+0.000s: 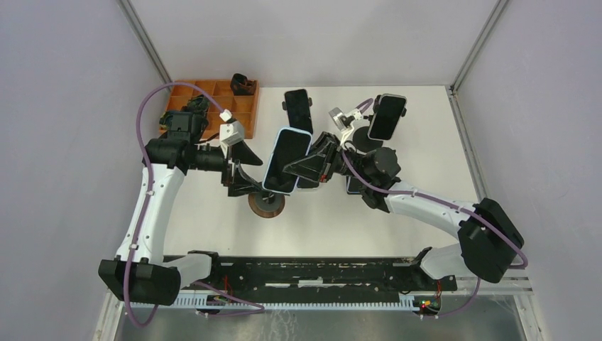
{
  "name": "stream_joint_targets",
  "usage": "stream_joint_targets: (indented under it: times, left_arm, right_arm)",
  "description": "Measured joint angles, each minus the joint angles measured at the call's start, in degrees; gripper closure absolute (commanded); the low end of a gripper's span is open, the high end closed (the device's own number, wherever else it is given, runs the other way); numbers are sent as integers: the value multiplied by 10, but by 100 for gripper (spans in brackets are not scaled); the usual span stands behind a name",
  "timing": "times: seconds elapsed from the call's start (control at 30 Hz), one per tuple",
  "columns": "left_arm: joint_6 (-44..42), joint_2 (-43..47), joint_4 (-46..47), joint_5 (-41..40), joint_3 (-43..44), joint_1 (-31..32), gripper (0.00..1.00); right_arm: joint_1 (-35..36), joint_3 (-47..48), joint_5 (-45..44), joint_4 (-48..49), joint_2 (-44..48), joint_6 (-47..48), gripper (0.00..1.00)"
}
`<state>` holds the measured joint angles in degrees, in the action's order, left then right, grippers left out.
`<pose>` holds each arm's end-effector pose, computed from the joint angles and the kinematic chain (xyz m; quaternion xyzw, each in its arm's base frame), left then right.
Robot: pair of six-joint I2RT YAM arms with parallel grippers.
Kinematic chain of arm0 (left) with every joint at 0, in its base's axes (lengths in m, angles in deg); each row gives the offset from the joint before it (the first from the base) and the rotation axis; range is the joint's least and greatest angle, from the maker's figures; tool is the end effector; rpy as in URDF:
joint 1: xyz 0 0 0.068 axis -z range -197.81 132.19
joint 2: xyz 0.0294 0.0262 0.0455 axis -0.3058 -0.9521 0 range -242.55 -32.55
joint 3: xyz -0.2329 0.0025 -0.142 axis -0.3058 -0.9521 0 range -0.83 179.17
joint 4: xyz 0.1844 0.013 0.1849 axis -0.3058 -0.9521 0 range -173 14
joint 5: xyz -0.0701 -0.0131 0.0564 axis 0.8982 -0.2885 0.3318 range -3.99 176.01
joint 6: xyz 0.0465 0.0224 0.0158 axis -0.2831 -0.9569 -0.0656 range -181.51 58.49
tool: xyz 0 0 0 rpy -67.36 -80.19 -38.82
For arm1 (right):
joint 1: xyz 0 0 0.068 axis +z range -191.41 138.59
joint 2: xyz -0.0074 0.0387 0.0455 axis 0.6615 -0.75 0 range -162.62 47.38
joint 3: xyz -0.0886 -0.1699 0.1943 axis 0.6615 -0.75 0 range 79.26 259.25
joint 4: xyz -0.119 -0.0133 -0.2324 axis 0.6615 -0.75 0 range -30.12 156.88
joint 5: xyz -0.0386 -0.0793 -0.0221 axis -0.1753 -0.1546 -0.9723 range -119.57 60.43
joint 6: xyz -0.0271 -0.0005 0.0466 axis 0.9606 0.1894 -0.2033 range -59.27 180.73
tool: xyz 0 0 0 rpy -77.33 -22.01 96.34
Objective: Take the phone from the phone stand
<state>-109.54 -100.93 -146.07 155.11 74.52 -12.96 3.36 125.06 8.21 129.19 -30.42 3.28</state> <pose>0.1943 -0.0499 0.3708 0.4747 0.6586 -0.4424 0.3811 0.1920 0.2210 0.3443 -0.2270 0.4990 0.7399 0.3899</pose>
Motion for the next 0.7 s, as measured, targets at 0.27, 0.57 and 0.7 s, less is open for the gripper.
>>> stream_joint_targets:
  times: [0.27,0.57,0.7]
  left_arm:
    - [1,17,17,39,-17,0,7]
    - [-79,6,-54,74,-14,0,22]
    - [-134,-8,-104,80,-10,0,34]
  right_arm:
    - [26,44,-3,28,-49,-33,100]
    - [41,61,-10,48,-73,-48,100]
    - [46,68,-16,49,-82,-49,100]
